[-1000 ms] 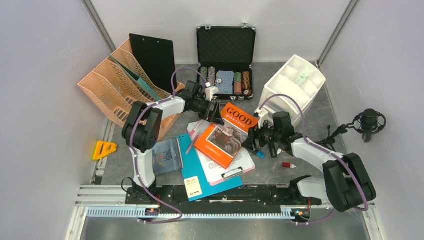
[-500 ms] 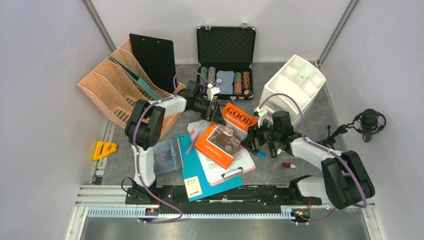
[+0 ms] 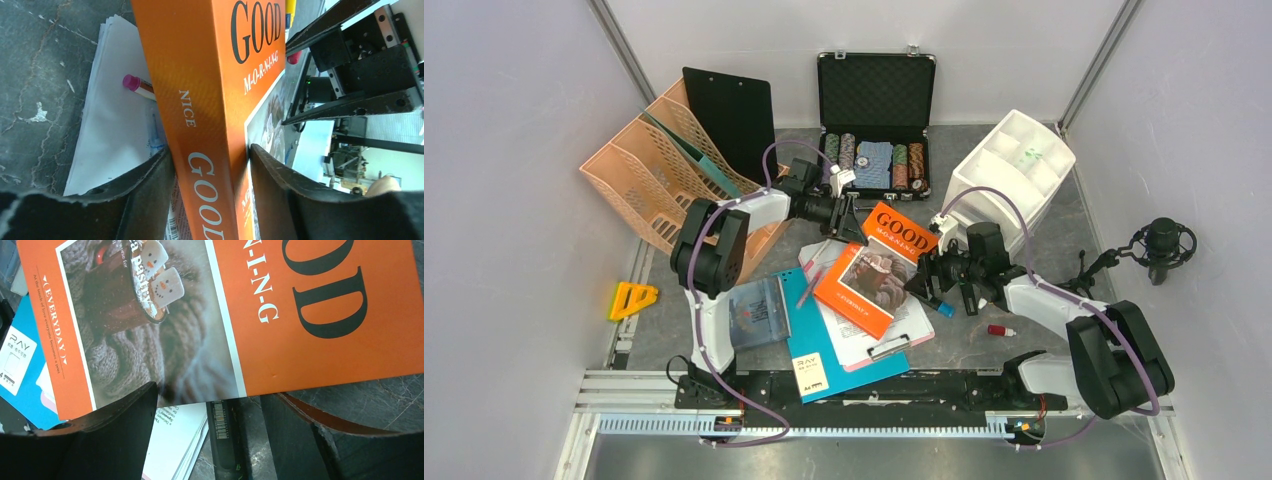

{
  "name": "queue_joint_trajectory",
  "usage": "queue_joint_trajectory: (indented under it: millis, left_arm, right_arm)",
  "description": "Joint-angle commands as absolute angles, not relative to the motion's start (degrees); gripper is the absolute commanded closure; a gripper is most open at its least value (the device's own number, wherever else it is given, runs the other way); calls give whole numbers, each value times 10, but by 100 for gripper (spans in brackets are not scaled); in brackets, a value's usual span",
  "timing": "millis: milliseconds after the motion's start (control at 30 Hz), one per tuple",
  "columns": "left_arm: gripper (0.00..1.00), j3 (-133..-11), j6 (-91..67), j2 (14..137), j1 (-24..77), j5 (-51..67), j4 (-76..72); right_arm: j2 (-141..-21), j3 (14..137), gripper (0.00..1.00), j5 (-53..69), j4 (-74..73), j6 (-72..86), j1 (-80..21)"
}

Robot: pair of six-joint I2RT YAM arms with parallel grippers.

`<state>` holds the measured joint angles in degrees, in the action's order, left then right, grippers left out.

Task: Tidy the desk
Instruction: Pick up the book from the center of the board.

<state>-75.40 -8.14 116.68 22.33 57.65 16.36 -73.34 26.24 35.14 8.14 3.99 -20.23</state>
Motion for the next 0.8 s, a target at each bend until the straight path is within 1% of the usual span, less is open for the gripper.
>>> queue_joint_trajectory:
  millis: [0, 100, 233, 367, 433, 533, 567, 667, 767]
  left_arm:
    - [44, -775, -125, 1151, 232, 649, 145]
    - [56, -776, -129, 1149, 232, 655, 144]
    - [75, -786, -122, 1139, 228, 666, 170]
    - [97, -800, -95, 1119, 218, 669, 217]
    - [98, -806, -82, 1108, 210, 670, 239]
    - [98, -823, -47, 1093, 201, 668, 294]
    - [98, -832, -27, 1089, 199, 663, 326]
    - [98, -864, 30, 1071, 198, 627, 406]
    - [98, -871, 53, 1045, 197, 578, 434]
  right_arm:
    - [-735, 271, 20, 353, 116, 32, -214]
    - [-729, 273, 20, 353, 112, 24, -214]
    - [-710, 287, 19, 354, 90, 6, -214]
    - [-680, 300, 17, 355, 66, -21, -214]
    - [-666, 309, 15, 357, 47, -33, -214]
    - [-645, 326, 5, 361, 17, -50, -214]
    - [-638, 330, 3, 362, 9, -55, -214]
    - [-617, 347, 2, 366, -22, -66, -214]
    - [-601, 367, 2, 366, -46, -72, -215]
